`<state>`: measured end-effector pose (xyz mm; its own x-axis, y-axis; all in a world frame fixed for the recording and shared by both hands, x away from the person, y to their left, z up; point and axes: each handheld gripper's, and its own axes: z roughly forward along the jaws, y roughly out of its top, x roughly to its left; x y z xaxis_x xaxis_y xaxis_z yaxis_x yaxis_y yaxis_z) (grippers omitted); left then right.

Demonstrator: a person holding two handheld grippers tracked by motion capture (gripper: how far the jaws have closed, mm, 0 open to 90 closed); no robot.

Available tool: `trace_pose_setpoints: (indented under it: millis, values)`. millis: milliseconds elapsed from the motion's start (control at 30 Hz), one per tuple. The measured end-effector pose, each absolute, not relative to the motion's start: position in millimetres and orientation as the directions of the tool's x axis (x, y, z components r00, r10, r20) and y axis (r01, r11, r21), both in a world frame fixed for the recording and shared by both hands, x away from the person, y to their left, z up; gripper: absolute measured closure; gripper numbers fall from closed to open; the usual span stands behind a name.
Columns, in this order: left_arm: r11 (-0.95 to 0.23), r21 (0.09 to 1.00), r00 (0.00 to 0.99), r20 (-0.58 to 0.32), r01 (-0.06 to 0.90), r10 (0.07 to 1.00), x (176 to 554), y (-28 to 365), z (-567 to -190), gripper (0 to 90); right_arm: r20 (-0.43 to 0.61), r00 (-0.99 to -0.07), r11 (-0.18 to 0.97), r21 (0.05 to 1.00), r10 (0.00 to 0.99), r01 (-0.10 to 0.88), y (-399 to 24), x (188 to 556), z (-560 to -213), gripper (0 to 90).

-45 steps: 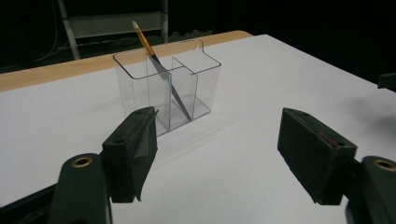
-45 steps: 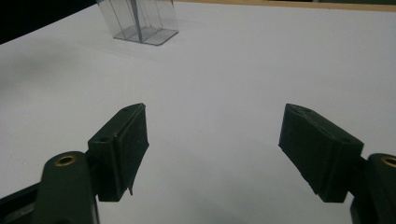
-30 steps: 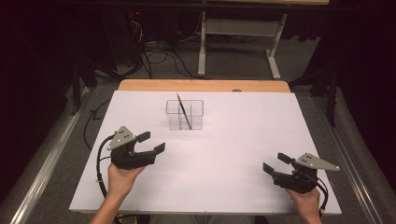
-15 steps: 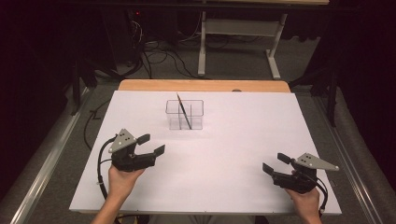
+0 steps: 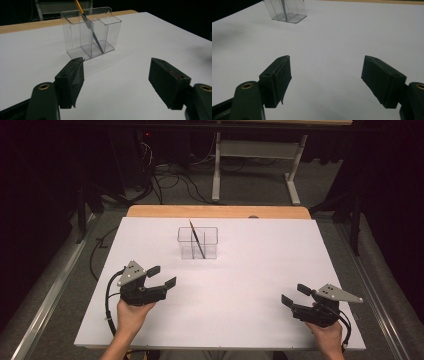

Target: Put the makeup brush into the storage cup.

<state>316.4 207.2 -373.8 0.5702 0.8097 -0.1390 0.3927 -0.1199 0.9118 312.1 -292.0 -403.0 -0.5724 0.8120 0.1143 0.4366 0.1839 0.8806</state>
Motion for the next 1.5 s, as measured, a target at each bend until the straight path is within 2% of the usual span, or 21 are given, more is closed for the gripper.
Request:
trace_pose_setpoints:
  millis: [1500]
  values:
    - [-0.102, 0.911, 0.511, -0.130, 0.400, 0.849, 309, 211, -401, 29.0, 0.110, -0.574, 0.192, 0.878, 0.812, 0.439, -291, 312, -404, 25.6]
